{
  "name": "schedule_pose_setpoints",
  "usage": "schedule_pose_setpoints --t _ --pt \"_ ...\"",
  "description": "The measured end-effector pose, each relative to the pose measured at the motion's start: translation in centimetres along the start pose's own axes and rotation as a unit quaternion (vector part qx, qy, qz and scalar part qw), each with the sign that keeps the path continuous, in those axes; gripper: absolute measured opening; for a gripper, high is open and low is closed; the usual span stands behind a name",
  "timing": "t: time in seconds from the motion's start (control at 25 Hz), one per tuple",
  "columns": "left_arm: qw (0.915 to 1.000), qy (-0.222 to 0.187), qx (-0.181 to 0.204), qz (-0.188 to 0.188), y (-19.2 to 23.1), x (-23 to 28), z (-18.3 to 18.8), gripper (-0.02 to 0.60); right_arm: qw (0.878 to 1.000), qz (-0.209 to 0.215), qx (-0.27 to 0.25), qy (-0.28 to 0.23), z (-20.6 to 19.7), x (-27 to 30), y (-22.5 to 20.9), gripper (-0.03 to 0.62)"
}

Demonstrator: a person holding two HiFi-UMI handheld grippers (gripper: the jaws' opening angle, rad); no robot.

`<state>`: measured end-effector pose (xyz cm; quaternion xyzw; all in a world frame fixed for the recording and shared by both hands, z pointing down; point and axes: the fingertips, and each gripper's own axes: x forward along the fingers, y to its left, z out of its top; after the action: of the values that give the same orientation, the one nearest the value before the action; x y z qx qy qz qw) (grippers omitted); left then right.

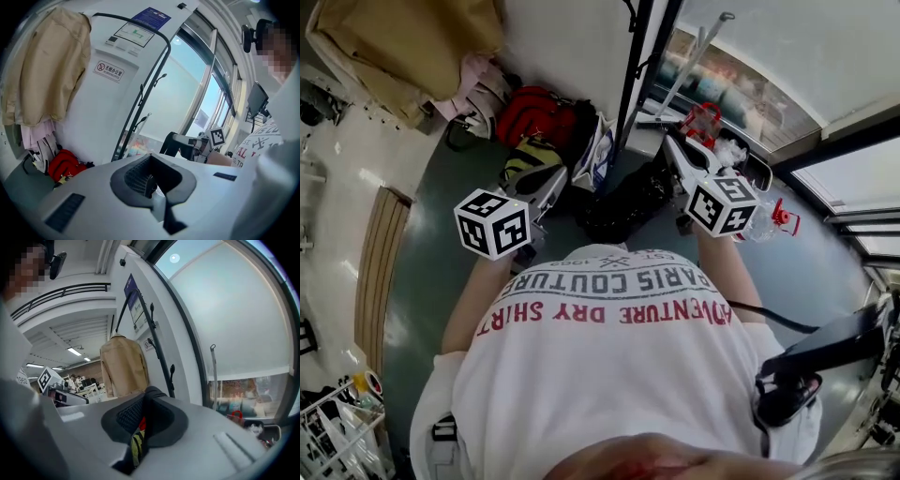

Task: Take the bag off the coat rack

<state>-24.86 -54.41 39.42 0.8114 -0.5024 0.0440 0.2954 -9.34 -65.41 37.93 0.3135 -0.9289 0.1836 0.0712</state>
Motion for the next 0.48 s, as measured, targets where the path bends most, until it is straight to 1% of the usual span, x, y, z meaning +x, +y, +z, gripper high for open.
schedule_pose_setpoints --t 0.16,0.32,0.48 --pt "0.9996 -0.010 0.015 -0.021 -2.1 -3.2 -1.9 0.002 1.000 -0.003 -0.009 -0.014 -1.5 -3.8 4.3 0.011" --pt "0.9988 -0.009 0.014 -0.047 -3.9 -6.5 -5.4 0.002 0.999 -0.017 0.004 -0.028 -3.3 -8.0 7.9 0.011" --pt "0.9972 -0.008 0.031 -0.067 -6.2 -9.7 -8.2 0.002 0.998 -0.028 0.010 -0.051 -4.4 -12.4 11.7 0.011"
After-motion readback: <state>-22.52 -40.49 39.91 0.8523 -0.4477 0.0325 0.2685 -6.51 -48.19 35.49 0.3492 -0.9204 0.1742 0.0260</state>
